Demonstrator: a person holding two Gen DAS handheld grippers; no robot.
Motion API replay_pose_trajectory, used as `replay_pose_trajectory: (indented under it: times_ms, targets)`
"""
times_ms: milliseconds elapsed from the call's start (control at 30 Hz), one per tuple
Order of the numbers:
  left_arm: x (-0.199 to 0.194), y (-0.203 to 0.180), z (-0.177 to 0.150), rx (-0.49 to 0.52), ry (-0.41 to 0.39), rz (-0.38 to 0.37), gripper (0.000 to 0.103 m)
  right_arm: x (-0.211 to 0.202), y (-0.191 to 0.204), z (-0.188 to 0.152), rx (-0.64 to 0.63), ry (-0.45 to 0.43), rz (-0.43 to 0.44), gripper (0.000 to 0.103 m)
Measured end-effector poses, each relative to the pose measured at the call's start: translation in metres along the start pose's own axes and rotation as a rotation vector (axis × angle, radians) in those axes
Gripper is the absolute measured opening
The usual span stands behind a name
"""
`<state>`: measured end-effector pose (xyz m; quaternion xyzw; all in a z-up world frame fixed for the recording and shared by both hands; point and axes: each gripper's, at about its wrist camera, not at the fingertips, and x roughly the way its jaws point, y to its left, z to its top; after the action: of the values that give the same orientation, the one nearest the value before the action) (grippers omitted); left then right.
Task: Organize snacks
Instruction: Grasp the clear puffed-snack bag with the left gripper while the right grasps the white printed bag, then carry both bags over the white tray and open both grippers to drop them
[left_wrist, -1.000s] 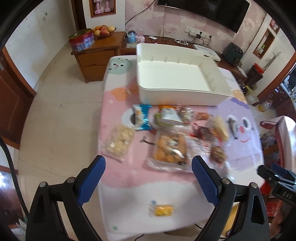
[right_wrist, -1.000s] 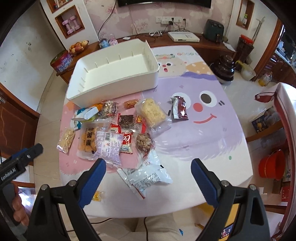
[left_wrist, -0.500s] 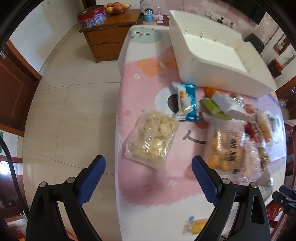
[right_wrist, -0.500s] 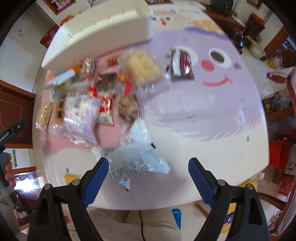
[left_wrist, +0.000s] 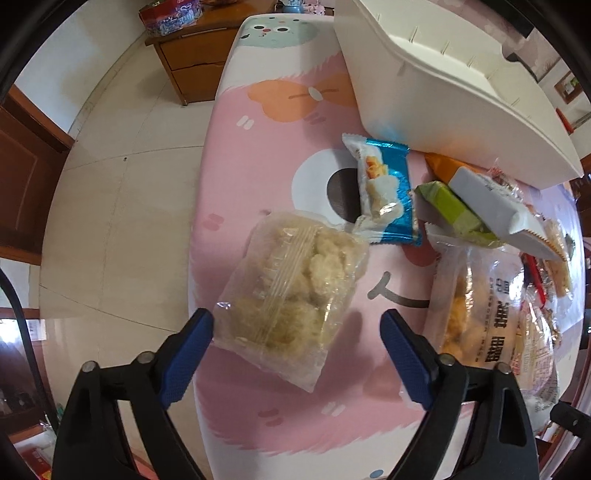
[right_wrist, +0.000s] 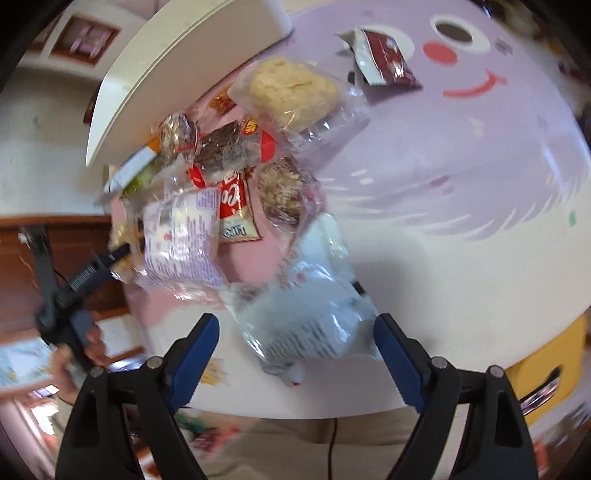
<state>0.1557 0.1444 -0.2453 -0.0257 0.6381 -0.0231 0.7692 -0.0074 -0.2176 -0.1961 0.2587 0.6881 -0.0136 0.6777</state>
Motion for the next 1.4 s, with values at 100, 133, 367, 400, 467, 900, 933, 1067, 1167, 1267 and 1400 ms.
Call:
replay_pose_trajectory:
  times_ms: [100,133,367,400,467,900,933,1067,1167,1267,1400]
  targets:
    - [0.002,0.0,-0.002,-0.005,0.008,0.016,0.074,0.007,0.003,0.003,0.004,0.012,-0.046,0.086]
    - [0.003,0.0,-0.003,-0.009,0.012,0.013,0.069,0.01,0.003,0.003,0.01,0.02,-0.054,0.084]
    - [0.007,0.009,-0.005,-0.019,0.019,-0.007,0.049,0.026,-0.001,0.003,0.042,0.066,-0.037,0.035]
    - [0.007,0.01,-0.005,-0.02,0.017,-0.008,0.048,0.027,-0.001,0.002,0.045,0.063,-0.035,0.035]
    - [0.006,0.01,-0.008,-0.018,0.012,-0.006,0.047,0.024,0.003,0.003,0.019,0.055,-0.051,0.034]
    - [-0.063,0.004,-0.046,0.021,-0.029,-0.071,0.045,-0.026,0.044,0.01,-0.137,-0.121,-0.124,0.028]
    - [-0.072,-0.001,-0.046,0.034,-0.047,-0.081,0.045,-0.033,0.045,0.012,-0.141,-0.132,-0.117,0.028]
    - [-0.116,-0.024,-0.03,0.065,-0.139,-0.121,0.045,-0.072,0.061,0.028,-0.201,-0.216,-0.101,0.028]
    - [-0.147,-0.047,-0.005,0.078,-0.212,-0.157,0.045,-0.105,0.084,0.041,-0.274,-0.31,-0.097,0.028]
    - [-0.173,-0.063,0.016,0.092,-0.269,-0.164,0.046,-0.134,0.108,0.054,-0.34,-0.401,-0.09,0.028]
    - [-0.198,-0.079,0.049,0.108,-0.331,-0.142,0.046,-0.174,0.142,0.079,-0.41,-0.528,-0.077,0.028]
